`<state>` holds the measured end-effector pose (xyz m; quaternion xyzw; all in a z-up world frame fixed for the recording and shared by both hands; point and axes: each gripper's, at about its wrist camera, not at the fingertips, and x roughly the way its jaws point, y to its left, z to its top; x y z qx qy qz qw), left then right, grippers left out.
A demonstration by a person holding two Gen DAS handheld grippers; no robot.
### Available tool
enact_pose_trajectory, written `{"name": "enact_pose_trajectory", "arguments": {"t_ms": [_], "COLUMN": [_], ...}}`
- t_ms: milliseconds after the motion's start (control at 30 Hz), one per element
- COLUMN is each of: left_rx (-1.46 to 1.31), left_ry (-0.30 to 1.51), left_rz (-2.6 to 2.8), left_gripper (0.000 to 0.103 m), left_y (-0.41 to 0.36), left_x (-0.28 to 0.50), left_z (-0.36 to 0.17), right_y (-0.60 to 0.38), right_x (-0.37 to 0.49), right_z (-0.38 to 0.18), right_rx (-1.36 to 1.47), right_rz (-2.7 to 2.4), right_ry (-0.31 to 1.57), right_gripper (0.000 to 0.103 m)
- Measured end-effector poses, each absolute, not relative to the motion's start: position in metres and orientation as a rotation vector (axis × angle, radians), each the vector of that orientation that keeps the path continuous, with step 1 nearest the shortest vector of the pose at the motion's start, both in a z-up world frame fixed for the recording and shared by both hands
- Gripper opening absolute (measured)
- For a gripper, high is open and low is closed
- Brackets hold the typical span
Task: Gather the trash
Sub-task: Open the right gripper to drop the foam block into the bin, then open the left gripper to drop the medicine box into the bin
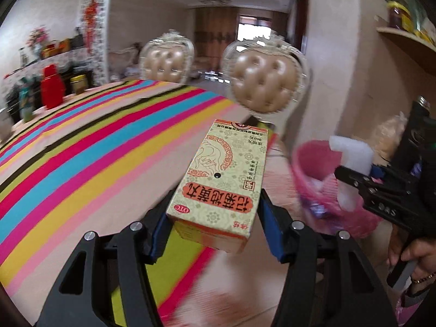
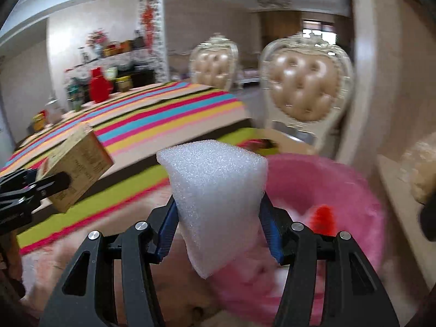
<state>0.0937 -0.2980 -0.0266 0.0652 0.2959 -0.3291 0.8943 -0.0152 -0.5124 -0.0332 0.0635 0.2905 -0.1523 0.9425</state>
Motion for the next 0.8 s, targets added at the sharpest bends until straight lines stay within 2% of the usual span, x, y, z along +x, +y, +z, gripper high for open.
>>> {"name": "enact_pose_trajectory", "arguments": {"t_ms": [300,433,800], "left_rx": [0.201,0.228,0.244], "left_ry": [0.629,0.625,0.650], "left_rz": [-0.823,-0.868,-0.999], "left_gripper": [0.057,0.057,0.056], "left_y": [-0.367,-0.395,-0.473], "left_x": [0.076,0.069,0.078], "left_z": [-0.043,-0.044,-0.052], "right_y": [-0.597,-0.616,-0.619], "right_x": [-0.011,-0.010,-0.080], "right_z": [-0.041,-0.038,-0.004], "right_rx": [0.223,0.269,0.261], "right_rz": [-0.397,-0.384,-0.481], "right_ry": [0.593,0.554,0.394], "right_gripper": [0.057,0.079,0.079]}}
